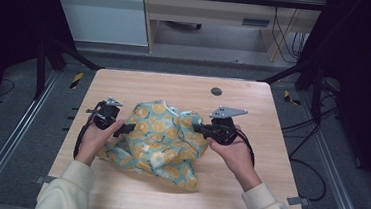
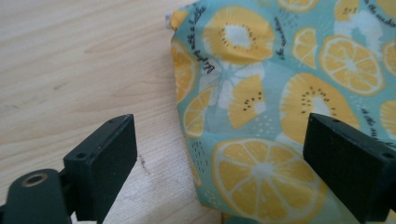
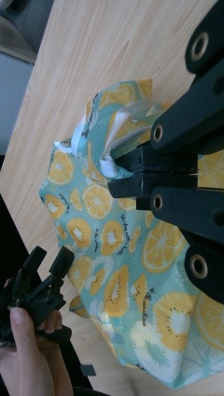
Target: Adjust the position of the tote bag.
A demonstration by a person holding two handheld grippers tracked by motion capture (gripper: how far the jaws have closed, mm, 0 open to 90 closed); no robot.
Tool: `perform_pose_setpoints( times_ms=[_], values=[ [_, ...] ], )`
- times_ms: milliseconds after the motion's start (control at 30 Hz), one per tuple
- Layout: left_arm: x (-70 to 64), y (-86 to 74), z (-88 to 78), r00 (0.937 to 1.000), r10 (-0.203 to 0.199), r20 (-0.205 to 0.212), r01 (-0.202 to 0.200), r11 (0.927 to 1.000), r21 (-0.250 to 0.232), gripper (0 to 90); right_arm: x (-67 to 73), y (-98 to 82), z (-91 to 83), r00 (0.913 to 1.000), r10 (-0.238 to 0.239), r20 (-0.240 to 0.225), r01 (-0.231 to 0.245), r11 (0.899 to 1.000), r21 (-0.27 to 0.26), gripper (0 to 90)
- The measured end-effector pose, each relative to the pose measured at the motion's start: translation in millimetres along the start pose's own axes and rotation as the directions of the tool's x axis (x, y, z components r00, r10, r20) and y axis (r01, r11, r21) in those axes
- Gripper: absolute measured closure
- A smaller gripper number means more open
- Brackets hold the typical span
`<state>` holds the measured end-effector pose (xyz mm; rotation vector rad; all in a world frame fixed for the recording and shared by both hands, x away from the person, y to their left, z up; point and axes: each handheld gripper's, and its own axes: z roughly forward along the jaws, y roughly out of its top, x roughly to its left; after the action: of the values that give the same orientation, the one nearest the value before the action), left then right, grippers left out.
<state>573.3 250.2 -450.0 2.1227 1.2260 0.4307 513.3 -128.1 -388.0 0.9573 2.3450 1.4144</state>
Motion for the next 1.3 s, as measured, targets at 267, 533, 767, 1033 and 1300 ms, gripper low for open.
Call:
perform_pose_setpoints(
  times_ms=[267, 533, 767, 1033, 1300],
  values=[
    [-0.5, 0.3, 15.2, 0.9988, -0.033, 0.036, 0.032, 0.9988, 0.037, 9.8, -1.8, -2.3, 1.6, 1.0000, 0.000, -0.001, 0.000, 1.000, 0.005, 89.5],
    [-6.0, -0.1, 22.1, 0.9985, -0.033, 0.044, 0.031, 0.9976, 0.062, 15.1, -1.0, -1.5, 3.3, 1.0000, -0.006, -0.004, 0.006, 1.000, 0.008, 89.4],
    [-5.3, -4.4, 27.2, 0.9981, -0.049, 0.038, 0.046, 0.9956, 0.082, 13.5, -0.4, -0.4, 4.5, 1.0000, -0.002, -0.003, 0.002, 1.000, 0.006, 89.4],
    [-6.9, -7.9, 28.9, 0.9985, -0.047, 0.029, 0.043, 0.9925, 0.114, 27.2, -1.3, -0.1, 5.0, 1.0000, 0.003, 0.002, -0.003, 1.000, 0.006, 89.2],
    [-8.7, -9.7, 30.1, 0.9994, -0.033, 0.011, 0.031, 0.9905, 0.134, 42.8, -2.9, 0.1, 5.4, 0.9999, 0.011, 0.007, -0.011, 1.000, 0.007, 89.1]
  ],
)
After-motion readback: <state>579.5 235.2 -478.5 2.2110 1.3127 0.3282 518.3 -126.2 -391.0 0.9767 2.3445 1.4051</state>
